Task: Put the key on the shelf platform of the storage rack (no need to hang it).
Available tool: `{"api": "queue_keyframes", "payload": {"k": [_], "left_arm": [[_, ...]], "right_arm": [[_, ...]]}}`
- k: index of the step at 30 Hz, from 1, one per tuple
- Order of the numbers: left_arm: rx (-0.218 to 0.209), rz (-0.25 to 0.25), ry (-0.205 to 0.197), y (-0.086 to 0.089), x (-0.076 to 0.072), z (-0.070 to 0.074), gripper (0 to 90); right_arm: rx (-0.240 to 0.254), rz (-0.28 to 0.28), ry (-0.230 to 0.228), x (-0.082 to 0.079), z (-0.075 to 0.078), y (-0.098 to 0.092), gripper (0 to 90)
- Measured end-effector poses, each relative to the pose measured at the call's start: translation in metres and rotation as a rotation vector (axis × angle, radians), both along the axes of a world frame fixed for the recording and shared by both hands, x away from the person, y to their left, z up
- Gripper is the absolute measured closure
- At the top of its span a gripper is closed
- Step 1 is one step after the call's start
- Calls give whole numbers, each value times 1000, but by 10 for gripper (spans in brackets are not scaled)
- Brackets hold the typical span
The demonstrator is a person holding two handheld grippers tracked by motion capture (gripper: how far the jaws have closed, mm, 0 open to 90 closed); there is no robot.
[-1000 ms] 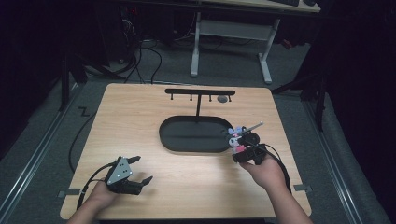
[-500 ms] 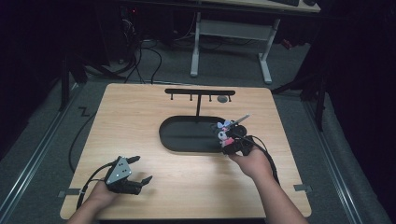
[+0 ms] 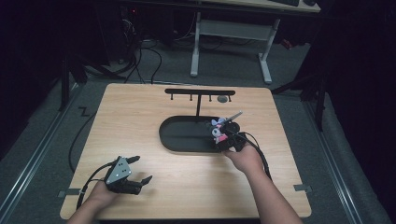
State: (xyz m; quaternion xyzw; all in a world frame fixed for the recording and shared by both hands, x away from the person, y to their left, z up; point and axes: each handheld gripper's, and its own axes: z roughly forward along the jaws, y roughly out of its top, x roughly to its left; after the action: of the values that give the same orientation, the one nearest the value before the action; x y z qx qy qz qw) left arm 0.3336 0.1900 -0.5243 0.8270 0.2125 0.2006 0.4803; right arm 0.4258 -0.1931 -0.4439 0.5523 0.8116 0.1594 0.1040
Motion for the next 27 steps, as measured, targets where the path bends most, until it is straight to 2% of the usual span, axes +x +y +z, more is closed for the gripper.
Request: {"api": "queue_keyframes", "payload": {"k": [16, 27], "left_arm": [[1, -2, 0, 0, 0, 0, 154], [-2, -1, -1, 0, 0, 0, 154]], "right_arm": [[19, 10, 4, 17, -12, 13, 479], [24, -2, 9, 26, -21, 15, 478]]}}
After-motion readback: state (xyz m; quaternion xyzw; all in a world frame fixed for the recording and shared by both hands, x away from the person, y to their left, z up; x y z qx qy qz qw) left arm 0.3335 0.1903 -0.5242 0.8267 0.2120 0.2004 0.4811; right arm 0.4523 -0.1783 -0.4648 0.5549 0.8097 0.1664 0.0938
